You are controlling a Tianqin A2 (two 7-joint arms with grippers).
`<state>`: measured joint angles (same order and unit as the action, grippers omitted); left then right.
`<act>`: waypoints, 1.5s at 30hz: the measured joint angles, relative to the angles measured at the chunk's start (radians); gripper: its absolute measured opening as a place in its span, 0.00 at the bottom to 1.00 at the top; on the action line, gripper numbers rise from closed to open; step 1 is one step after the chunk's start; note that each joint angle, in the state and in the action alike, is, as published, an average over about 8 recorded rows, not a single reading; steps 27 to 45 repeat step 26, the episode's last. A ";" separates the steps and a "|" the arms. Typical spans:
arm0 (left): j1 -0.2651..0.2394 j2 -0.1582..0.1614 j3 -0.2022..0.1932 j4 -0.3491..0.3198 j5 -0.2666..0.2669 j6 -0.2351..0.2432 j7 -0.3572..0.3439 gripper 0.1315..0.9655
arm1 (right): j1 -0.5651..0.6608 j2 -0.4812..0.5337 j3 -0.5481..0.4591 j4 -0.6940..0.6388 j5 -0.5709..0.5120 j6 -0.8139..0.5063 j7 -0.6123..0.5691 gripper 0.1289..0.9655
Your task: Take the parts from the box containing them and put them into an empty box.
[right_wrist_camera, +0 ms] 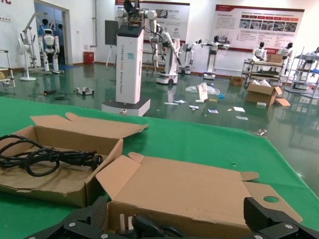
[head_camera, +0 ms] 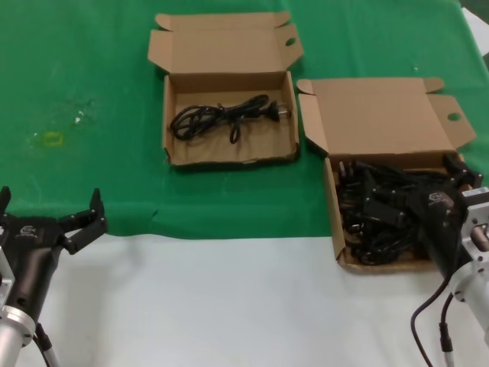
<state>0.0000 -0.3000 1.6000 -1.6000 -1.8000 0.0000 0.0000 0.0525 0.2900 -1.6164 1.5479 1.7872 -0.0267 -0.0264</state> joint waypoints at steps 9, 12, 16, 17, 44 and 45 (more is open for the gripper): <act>0.000 0.000 0.000 0.000 0.000 0.000 0.000 1.00 | 0.000 0.000 0.000 0.000 0.000 0.000 0.000 1.00; 0.000 0.000 0.000 0.000 0.000 0.000 0.000 1.00 | 0.000 0.000 0.000 0.000 0.000 0.000 0.000 1.00; 0.000 0.000 0.000 0.000 0.000 0.000 0.000 1.00 | 0.000 0.000 0.000 0.000 0.000 0.000 0.000 1.00; 0.000 0.000 0.000 0.000 0.000 0.000 0.000 1.00 | 0.000 0.000 0.000 0.000 0.000 0.000 0.000 1.00; 0.000 0.000 0.000 0.000 0.000 0.000 0.000 1.00 | 0.000 0.000 0.000 0.000 0.000 0.000 0.000 1.00; 0.000 0.000 0.000 0.000 0.000 0.000 0.000 1.00 | 0.000 0.000 0.000 0.000 0.000 0.000 0.000 1.00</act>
